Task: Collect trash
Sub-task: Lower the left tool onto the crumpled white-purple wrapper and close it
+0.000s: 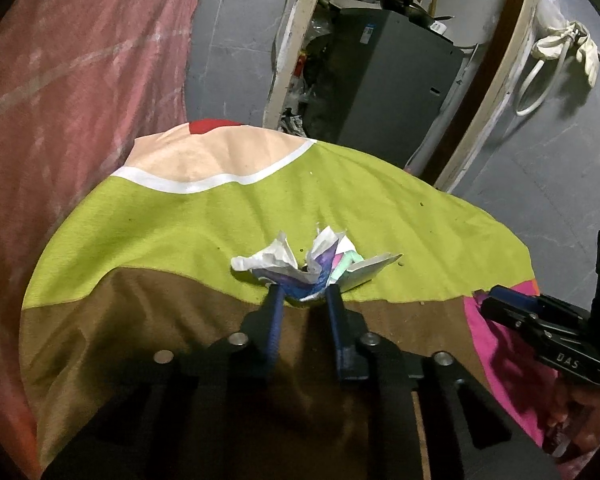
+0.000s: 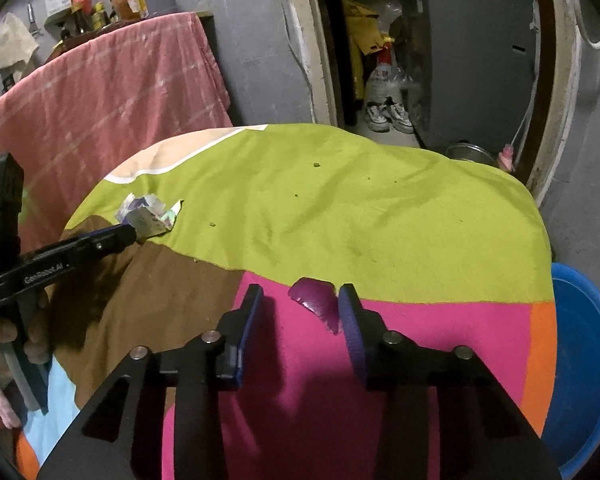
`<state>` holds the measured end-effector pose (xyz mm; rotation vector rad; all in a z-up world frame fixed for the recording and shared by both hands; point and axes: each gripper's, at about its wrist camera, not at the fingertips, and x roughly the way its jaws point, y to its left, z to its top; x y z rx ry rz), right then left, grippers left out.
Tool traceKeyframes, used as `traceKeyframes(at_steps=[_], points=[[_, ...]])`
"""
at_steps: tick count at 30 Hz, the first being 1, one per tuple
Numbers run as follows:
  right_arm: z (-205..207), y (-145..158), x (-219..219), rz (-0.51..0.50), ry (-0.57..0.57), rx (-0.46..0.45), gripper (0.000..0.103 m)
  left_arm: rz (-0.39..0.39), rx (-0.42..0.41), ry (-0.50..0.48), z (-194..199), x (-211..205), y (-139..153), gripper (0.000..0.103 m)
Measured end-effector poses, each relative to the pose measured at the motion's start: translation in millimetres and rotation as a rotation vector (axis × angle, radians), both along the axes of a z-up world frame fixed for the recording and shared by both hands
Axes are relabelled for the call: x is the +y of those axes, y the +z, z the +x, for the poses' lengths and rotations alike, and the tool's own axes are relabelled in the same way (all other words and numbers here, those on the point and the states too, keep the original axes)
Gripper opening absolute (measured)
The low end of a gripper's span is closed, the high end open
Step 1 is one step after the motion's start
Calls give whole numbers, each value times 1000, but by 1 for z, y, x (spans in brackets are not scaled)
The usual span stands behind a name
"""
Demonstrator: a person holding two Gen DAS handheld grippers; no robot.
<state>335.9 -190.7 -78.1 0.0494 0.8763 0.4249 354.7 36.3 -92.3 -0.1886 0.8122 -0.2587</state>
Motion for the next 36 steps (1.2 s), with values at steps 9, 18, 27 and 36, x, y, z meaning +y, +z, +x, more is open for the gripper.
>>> traceKeyframes(at_steps=[9, 18, 27, 36], points=[[1, 1, 11, -21, 51, -3, 13, -5, -9, -6, -1, -3, 1, 2], [-5, 3, 23, -47, 108, -35, 8, 21, -55, 26, -10, -3, 6, 1], [-3, 3, 36, -53, 155, -34, 8, 26, -33, 44, 0, -1, 6, 31], [-2, 2, 41, -50, 185, -24, 8, 26, 26, 68, 24, 1, 0, 32]])
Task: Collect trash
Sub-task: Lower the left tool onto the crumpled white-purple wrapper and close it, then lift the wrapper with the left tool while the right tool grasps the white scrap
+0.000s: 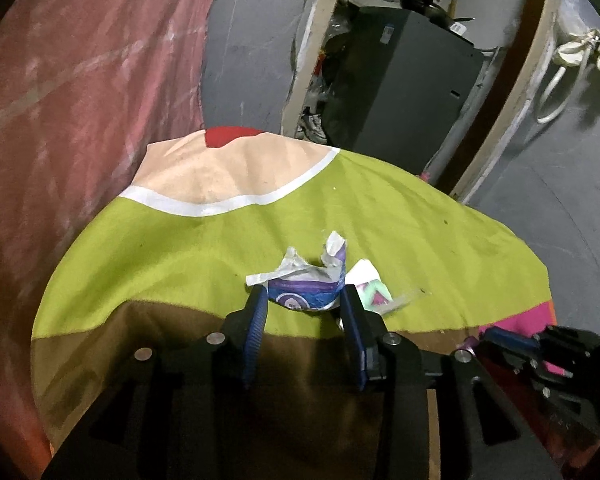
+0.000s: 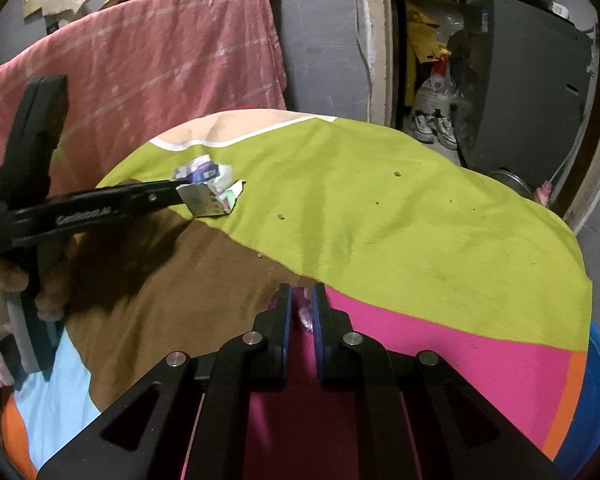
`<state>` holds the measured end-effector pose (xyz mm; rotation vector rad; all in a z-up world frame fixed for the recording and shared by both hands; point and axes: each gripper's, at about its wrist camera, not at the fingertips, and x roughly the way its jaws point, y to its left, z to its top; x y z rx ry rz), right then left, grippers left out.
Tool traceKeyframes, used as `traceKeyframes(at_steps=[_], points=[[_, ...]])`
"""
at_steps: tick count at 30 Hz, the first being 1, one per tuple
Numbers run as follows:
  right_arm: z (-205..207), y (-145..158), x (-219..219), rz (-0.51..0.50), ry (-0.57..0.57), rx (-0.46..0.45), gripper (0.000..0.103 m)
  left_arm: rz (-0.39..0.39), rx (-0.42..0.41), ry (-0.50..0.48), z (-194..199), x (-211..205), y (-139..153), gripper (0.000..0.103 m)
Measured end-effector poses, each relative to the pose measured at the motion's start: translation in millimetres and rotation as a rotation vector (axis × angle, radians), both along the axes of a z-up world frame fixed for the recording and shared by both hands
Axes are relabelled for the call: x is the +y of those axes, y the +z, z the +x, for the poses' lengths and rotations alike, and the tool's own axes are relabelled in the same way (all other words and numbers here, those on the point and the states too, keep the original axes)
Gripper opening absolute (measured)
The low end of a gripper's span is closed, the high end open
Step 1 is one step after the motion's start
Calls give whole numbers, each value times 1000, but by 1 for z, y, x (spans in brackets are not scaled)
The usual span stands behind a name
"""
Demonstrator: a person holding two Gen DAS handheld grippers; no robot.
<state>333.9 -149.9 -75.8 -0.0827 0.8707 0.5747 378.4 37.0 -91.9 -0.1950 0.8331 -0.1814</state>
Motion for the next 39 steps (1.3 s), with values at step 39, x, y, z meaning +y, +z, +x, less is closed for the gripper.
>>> traceKeyframes(at_steps=[39], points=[[1, -8, 13, -93, 71, 23, 22, -23, -12, 41, 8, 11, 0, 13]])
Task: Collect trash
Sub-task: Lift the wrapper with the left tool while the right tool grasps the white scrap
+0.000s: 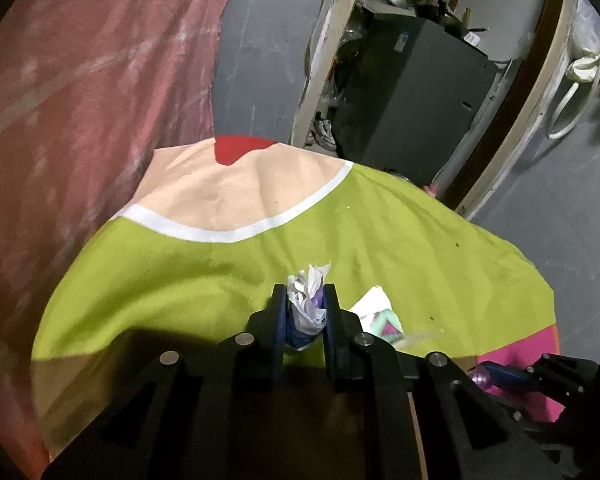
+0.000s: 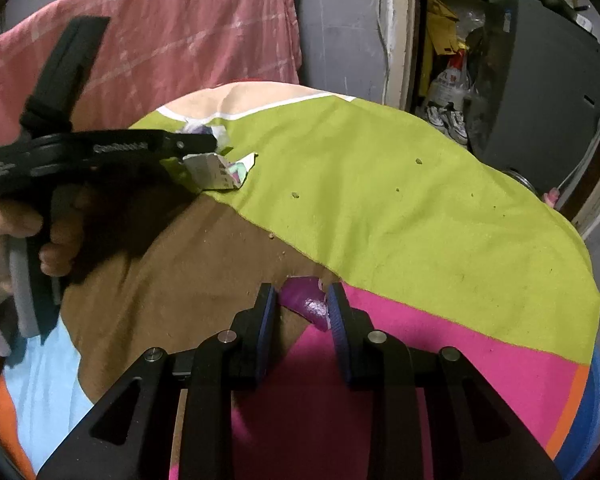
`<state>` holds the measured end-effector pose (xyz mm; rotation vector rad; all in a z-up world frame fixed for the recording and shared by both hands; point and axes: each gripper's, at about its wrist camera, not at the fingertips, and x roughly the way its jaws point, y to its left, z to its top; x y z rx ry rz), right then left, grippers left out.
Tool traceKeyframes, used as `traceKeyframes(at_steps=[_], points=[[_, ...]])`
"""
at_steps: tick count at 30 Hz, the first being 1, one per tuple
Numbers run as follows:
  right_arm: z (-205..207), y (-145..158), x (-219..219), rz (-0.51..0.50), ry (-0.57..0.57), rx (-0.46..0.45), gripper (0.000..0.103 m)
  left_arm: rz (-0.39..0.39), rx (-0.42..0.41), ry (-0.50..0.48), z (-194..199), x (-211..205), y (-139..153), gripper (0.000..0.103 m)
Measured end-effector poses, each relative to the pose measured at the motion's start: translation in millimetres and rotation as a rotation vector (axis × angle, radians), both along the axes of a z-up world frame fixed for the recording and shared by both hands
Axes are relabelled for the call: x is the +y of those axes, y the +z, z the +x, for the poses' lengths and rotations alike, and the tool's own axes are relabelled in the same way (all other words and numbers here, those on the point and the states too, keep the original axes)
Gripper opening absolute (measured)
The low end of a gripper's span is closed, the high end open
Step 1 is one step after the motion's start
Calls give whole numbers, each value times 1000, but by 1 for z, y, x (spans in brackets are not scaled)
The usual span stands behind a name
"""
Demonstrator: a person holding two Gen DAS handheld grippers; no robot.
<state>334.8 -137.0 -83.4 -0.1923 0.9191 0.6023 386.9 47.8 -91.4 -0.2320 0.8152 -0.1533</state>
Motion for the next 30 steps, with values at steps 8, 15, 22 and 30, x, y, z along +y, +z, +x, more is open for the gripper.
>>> traceKeyframes(at_steps=[8, 15, 22, 30], points=[[-16, 4, -11, 41, -8, -26, 7, -6, -68, -10, -51, -4, 17, 13], [-45, 21, -25, 91, -46, -129, 6, -20, -129, -52, -92, -26, 32, 13], [-47, 19, -26, 118, -65, -87, 9, -18, -100, -46, -105, -30, 30, 13], [-36, 9, -9, 69, -10, -60, 33, -16, -58, -15, -108, -20, 17, 13]])
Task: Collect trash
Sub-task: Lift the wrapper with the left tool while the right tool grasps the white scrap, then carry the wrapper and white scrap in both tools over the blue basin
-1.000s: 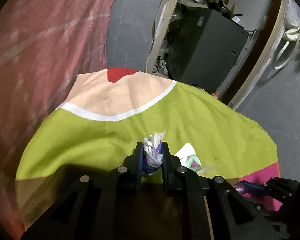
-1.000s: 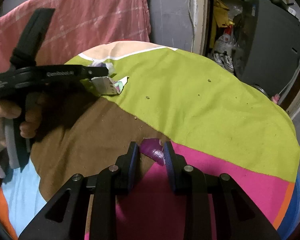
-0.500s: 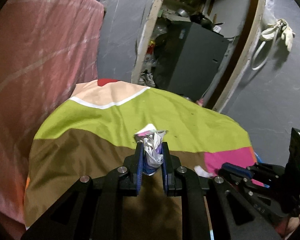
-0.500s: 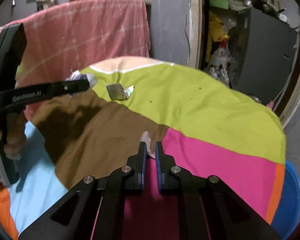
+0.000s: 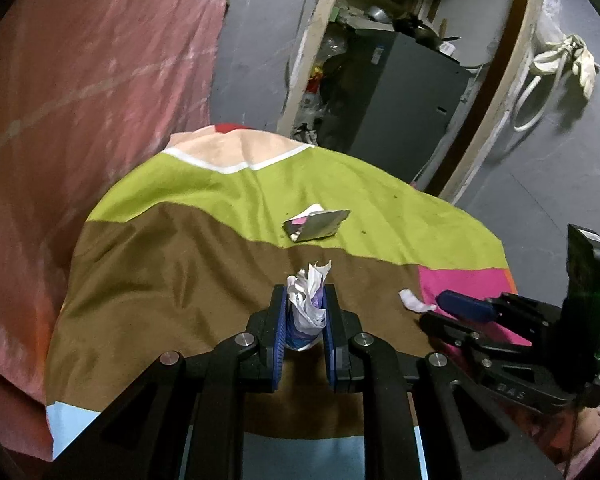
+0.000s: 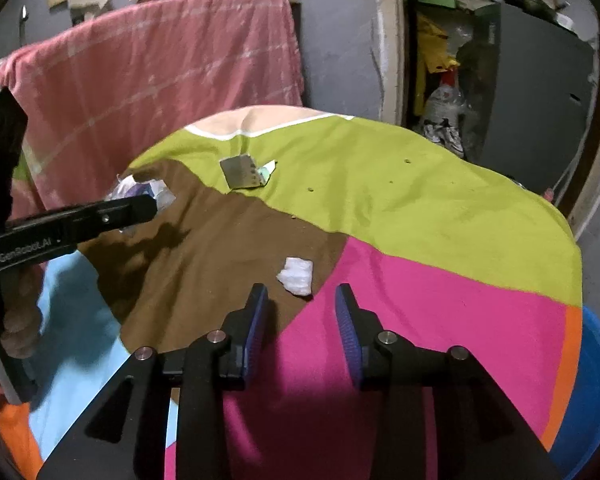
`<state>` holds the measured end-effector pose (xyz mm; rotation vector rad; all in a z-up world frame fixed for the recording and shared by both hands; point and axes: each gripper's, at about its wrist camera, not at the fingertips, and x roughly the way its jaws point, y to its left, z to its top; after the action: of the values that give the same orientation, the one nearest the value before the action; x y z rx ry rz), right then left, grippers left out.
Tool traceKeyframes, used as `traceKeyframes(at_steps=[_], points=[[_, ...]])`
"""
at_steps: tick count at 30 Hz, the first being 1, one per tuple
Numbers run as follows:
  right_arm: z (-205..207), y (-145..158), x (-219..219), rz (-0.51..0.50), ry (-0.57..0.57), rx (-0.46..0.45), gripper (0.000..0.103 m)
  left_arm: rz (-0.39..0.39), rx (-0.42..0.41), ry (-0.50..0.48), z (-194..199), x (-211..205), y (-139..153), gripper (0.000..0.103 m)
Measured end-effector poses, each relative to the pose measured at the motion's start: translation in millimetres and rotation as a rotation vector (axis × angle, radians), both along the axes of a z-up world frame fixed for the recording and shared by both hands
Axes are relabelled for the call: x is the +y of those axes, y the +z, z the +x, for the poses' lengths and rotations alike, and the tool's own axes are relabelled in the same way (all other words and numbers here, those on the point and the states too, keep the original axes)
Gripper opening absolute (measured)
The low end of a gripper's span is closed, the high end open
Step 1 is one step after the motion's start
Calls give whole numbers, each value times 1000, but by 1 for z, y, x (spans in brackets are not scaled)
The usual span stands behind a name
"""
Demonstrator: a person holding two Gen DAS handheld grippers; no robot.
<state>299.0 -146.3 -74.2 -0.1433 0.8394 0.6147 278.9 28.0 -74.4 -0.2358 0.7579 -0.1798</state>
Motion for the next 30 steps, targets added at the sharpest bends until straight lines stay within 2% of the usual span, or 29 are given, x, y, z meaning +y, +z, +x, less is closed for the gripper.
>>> traceKeyframes(at_steps=[5, 7, 9, 15, 21, 25, 30], points=[[13, -10, 14, -46, 31, 37, 32, -15, 12, 13, 2, 9, -5, 13], [13, -11, 15, -40, 46, 49, 23, -20, 15, 14, 3, 12, -7, 13], [12, -12, 15, -43, 57, 53, 19, -29, 23, 14, 4, 14, -9, 13], [8, -9, 13, -36, 49, 36, 17, -42, 21, 9, 1, 13, -8, 13], [-22, 19, 4, -16, 11, -114, 16, -47, -45, 3, -9, 4, 7, 13], [-52, 61, -12, 46, -31, -265, 16, -58, -86, -5, -16, -6, 23, 13], [-83, 106, -28, 89, -68, -411, 16, -64, -160, -31, -28, -27, 46, 13]])
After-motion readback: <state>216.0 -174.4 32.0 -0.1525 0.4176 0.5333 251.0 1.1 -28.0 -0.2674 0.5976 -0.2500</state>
